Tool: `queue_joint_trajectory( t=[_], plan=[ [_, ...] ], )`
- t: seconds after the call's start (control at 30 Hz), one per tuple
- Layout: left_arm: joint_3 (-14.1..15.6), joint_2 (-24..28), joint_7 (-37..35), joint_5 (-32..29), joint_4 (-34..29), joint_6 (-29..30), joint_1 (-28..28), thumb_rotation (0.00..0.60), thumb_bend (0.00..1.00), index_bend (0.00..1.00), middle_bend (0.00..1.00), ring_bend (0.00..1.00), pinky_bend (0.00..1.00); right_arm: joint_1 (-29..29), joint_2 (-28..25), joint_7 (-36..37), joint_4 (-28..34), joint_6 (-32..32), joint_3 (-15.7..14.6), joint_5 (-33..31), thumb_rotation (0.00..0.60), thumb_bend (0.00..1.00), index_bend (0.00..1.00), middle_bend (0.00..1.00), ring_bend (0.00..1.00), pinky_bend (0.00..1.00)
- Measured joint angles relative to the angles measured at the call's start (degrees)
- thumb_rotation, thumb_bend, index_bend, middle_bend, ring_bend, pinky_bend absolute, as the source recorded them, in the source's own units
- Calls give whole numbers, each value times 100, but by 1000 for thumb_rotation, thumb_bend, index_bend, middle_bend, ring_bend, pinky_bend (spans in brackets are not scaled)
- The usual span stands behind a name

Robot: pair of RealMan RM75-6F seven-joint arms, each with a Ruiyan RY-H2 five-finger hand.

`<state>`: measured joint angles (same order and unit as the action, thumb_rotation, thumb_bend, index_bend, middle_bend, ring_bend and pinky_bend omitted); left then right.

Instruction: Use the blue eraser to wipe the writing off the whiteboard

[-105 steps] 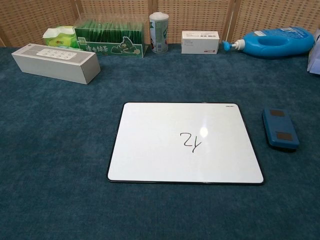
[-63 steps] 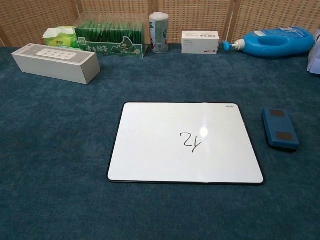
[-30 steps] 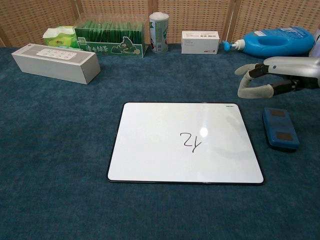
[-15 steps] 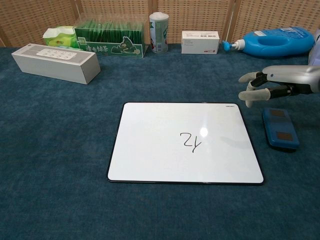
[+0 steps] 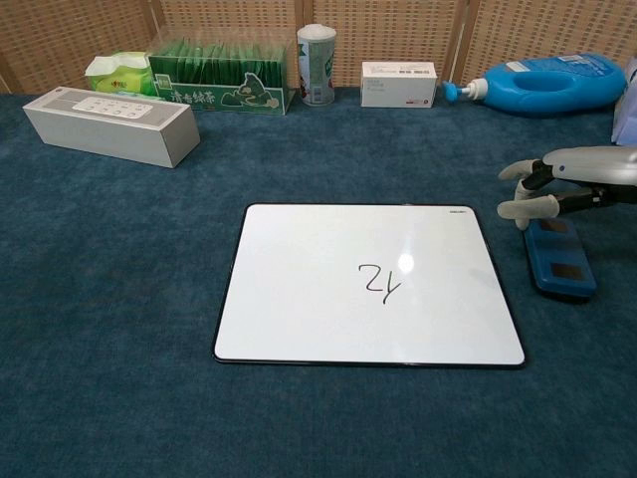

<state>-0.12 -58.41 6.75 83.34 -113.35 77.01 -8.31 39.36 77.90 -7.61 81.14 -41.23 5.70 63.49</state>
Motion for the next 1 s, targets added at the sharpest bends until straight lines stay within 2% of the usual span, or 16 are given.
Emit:
queue_joint_trajectory(
  t=[0.63,1.0],
  plan=[
    [31,-31,-148,185,97,92,9,600,333,349,205,131,0,-196,-132,-231,-37,-280,-150,-194,84,28,462,70,0,0],
    [14,-104,-234,217,176,32,-59,600,333,349,205,132,0,-434,-442,-408,280,-595,-199,-436,85,36,459,71,0,0]
  ],
)
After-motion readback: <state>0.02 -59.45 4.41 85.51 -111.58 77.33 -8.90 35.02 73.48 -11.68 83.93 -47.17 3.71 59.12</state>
